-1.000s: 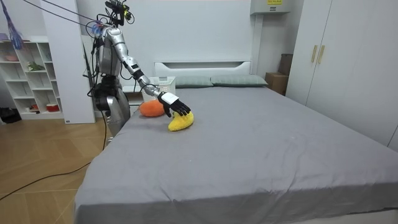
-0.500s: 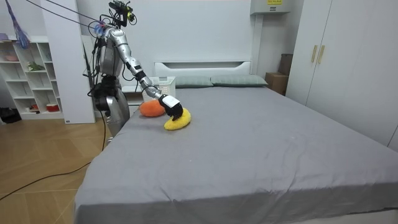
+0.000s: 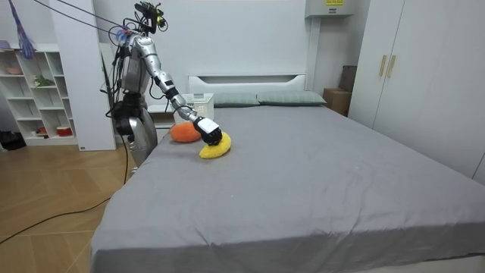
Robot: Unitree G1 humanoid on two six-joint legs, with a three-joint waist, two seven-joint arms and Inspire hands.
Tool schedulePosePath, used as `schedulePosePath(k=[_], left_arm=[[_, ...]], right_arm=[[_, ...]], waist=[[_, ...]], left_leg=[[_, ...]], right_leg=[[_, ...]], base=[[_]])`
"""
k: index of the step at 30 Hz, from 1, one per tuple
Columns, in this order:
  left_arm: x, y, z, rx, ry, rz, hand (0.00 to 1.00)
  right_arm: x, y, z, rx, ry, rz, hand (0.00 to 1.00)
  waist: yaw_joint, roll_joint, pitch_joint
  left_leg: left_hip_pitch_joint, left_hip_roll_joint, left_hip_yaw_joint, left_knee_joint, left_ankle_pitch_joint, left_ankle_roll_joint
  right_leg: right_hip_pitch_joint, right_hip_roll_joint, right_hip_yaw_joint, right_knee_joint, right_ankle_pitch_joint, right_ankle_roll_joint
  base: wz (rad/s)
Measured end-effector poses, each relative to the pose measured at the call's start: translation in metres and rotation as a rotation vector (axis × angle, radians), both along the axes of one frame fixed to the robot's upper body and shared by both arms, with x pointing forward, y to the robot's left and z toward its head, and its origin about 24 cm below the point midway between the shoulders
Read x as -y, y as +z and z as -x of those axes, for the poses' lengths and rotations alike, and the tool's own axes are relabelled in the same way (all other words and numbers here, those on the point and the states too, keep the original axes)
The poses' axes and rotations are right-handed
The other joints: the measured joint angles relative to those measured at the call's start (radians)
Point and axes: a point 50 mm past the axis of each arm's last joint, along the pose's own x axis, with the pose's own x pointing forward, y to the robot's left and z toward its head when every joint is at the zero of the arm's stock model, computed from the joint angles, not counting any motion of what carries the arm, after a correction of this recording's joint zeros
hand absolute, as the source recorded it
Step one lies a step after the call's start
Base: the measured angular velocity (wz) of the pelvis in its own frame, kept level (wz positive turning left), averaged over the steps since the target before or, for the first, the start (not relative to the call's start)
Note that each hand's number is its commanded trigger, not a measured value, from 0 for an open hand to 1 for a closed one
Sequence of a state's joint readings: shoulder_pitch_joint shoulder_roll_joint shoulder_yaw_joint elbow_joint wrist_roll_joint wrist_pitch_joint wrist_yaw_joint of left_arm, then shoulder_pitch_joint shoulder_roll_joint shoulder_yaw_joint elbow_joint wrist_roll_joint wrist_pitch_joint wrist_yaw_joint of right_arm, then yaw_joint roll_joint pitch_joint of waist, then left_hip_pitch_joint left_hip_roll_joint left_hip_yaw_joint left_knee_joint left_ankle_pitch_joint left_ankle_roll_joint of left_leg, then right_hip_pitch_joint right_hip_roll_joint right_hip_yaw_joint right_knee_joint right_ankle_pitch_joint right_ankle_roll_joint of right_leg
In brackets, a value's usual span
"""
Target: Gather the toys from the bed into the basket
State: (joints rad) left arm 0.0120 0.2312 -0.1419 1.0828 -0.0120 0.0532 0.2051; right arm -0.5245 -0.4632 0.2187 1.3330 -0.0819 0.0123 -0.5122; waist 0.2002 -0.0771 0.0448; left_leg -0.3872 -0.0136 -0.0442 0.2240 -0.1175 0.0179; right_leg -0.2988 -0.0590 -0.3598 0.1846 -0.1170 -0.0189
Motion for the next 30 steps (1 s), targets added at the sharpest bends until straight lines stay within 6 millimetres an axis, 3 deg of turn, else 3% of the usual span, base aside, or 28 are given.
schedulePosePath(k=[13,16,19,24,30], left_arm=[[0.002,0.001,-0.004,0.033,-0.008,0.011,0.00],[0.003,0.001,-0.004,0.050,0.010,0.025,0.00],[0.001,0.003,-0.004,0.074,0.034,0.028,0.00],[-0.002,0.001,0.010,0.075,0.075,0.032,0.00],[-0.001,-0.002,0.025,0.069,0.162,0.053,0.00]], right_arm=[[0.001,0.003,-0.001,0.044,-0.003,0.006,1.00],[-0.003,0.011,-0.010,0.105,0.016,-0.008,1.00],[-0.010,0.016,-0.015,0.171,0.065,-0.018,1.00],[-0.025,0.012,-0.009,0.205,0.180,-0.021,1.00],[-0.043,0.011,-0.001,0.254,0.274,-0.070,1.00]], waist=[[-0.006,0.011,-0.0066],[-0.009,0.010,-0.0079],[-0.017,0.008,-0.0128],[-0.024,-0.004,-0.0294],[-0.045,-0.017,-0.0395]], left_leg=[[0.022,0.000,0.002,-0.008,0.012,0.003],[0.055,0.001,0.015,-0.025,0.015,0.004],[0.104,0.001,0.023,-0.038,0.015,0.004],[0.211,0.001,0.065,-0.064,0.014,0.004],[0.298,0.000,0.083,-0.088,0.012,0.006]], right_leg=[[0.016,-0.007,0.001,0.004,0.000,0.000],[0.038,-0.008,0.013,0.003,0.000,0.000],[0.076,-0.006,0.027,0.001,0.000,0.000],[0.159,-0.006,0.053,-0.001,-0.004,0.007],[0.232,-0.001,0.091,-0.016,-0.009,0.011]], base=[[0.00],[-0.09],[-0.09],[-0.17],[-0.13]])
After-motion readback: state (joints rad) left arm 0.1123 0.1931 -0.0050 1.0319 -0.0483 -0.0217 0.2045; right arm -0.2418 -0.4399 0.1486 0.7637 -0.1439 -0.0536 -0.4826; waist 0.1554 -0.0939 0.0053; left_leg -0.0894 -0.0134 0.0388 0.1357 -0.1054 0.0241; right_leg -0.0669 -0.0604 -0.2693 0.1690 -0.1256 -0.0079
